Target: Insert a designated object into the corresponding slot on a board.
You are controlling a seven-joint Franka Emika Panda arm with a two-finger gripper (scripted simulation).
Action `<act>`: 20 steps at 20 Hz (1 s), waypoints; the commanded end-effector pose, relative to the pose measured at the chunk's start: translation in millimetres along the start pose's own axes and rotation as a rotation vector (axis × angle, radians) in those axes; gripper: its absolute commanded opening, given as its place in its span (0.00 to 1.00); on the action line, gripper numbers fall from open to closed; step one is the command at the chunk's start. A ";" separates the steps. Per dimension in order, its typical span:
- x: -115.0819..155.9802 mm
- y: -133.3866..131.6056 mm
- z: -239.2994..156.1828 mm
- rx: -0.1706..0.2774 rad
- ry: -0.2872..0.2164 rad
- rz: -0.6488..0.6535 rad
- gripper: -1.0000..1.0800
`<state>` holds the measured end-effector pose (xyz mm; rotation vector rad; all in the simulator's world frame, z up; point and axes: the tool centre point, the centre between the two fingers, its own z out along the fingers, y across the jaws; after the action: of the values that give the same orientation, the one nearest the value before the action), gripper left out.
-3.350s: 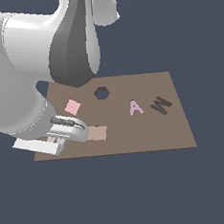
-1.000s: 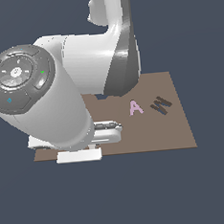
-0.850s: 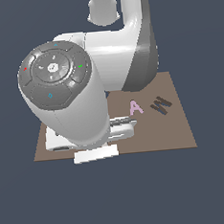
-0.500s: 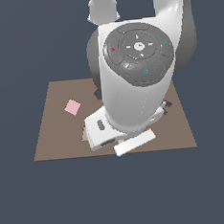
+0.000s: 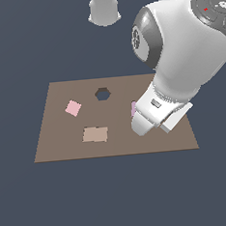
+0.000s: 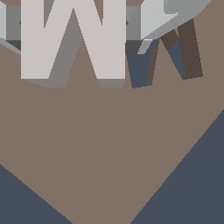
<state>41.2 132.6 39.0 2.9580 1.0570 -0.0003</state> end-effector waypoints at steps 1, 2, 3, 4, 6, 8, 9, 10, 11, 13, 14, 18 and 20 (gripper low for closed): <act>-0.8 -19.4 -0.7 -0.001 0.000 -0.059 0.00; -1.2 -25.9 -0.9 -0.001 0.000 -0.077 0.00; -1.7 -31.7 -1.0 -0.001 0.000 -0.094 0.00; -2.2 -36.9 -1.1 -0.001 0.000 -0.109 0.00; -3.3 -45.4 -1.3 -0.001 0.000 -0.134 0.00; -4.3 -51.7 -1.4 -0.001 0.000 -0.152 0.00; -4.8 -54.0 -1.4 -0.001 0.000 -0.158 0.00; -5.1 -55.7 -1.5 -0.001 0.000 -0.164 0.00; -5.4 -57.0 -1.5 -0.001 -0.001 -0.167 0.00; -5.6 -58.0 -1.5 -0.001 -0.001 -0.170 0.00; -5.1 -57.2 -1.2 0.000 -0.001 -0.166 0.00; -5.8 -57.6 6.4 -0.003 -0.001 -0.170 0.00; -6.1 -57.6 8.7 -0.003 -0.001 -0.171 0.00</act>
<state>-0.1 173.4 32.2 2.8548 1.3037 -0.0012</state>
